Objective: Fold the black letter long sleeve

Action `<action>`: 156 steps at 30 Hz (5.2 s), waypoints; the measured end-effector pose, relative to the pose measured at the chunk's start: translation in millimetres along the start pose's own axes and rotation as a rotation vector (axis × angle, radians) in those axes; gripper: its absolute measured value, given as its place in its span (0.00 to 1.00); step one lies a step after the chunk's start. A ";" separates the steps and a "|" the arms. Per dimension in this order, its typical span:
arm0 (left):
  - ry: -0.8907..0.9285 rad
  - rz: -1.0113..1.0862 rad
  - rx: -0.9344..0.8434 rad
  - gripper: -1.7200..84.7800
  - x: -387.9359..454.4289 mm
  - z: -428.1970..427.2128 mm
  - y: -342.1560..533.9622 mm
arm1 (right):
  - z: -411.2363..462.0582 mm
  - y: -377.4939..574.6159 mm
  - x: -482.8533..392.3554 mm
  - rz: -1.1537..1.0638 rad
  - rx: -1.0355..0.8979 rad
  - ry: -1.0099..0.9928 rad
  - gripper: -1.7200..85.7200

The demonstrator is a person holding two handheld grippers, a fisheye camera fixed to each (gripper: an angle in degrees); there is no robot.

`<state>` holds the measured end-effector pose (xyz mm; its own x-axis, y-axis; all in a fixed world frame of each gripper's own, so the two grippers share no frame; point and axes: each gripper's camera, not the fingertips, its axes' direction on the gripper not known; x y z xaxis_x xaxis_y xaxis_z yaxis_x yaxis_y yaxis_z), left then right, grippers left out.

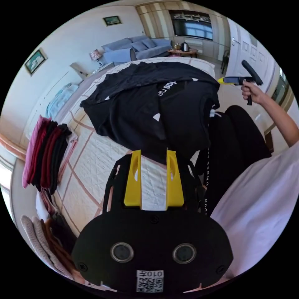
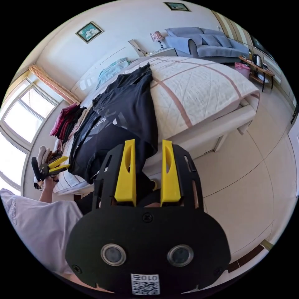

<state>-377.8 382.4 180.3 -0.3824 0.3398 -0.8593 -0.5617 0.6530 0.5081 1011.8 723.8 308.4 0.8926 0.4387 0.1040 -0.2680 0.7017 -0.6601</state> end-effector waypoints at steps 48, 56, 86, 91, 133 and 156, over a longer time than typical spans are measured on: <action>0.893 -0.016 0.035 0.03 -166.5 56.7 -152.3 | -33.3 -199.4 -103.5 -0.382 -0.467 -0.278 0.06; 0.989 -0.394 0.063 0.04 -286.7 111.9 -180.9 | -34.4 -227.7 -97.3 -0.300 -0.183 -0.233 0.11; 0.625 -0.076 0.253 0.04 -207.6 13.8 -135.9 | -37.8 -117.7 -173.7 -0.650 -0.181 -0.058 0.07; 0.708 0.071 0.395 0.03 -195.9 -42.6 -104.6 | -90.1 -77.8 -178.9 -0.729 -0.015 -0.112 0.07; 0.644 -0.070 0.087 0.07 -346.4 -73.2 -279.9 | -15.2 -284.3 -195.8 -0.653 -0.197 -0.100 0.08; 0.394 -0.370 0.065 0.09 -210.9 -46.0 -139.9 | 59.7 -358.5 -126.0 -0.206 -0.202 -0.080 0.10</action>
<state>-252.3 188.3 293.2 -0.4212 -0.1919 -0.8865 -0.6691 0.7256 0.1608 973.7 450.4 576.4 0.8873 0.3472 0.3037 0.0001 0.6583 -0.7528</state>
